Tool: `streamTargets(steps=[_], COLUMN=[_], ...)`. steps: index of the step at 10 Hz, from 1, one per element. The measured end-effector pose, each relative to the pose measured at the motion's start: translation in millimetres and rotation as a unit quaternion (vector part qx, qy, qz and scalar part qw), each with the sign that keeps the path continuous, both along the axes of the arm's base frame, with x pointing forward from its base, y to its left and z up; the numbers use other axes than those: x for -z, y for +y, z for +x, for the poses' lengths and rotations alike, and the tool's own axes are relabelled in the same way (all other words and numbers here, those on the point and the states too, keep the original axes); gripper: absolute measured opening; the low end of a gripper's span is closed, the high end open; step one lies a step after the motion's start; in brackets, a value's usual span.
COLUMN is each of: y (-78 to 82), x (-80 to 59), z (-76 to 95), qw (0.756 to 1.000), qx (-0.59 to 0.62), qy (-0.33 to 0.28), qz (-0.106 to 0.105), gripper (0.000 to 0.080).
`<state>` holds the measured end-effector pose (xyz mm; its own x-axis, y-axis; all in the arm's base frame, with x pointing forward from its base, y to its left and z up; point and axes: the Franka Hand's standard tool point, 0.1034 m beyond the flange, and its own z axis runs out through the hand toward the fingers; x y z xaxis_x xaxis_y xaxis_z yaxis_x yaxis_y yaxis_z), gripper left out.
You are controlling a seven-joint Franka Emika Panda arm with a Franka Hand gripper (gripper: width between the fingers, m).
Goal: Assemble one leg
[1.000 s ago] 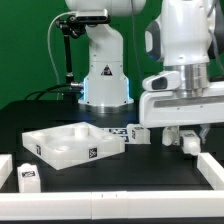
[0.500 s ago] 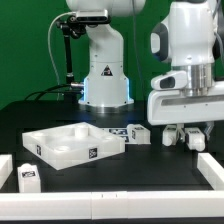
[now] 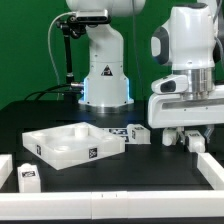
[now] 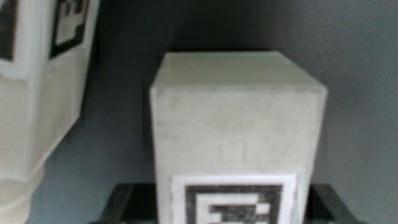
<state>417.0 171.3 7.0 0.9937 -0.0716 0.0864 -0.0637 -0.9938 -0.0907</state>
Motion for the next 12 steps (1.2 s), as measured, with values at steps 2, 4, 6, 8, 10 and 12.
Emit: streamTargets(steps=[2,4,6,8,10,12], y=[-0.2,-6.5,-45.3,-106.8,-151.7,-169.0], x=[-13.2,-50.2,-83.7,-89.3,-86.1,-78.5], z=[2.4,7.4,23.7,42.8,54.2,61.3], qw=[1.000,1.000,0.999,0.993,0.985,0.989], qx=[0.000,-0.011,-0.050,-0.116,-0.169,-0.148], qy=[0.005,0.009,-0.003,-0.016,-0.026,-0.020], qz=[0.002,0.006,0.003,-0.011,-0.023,-0.021], gripper=[0.0543,0.0632,0.0649,0.0649,0.0649,0.0649])
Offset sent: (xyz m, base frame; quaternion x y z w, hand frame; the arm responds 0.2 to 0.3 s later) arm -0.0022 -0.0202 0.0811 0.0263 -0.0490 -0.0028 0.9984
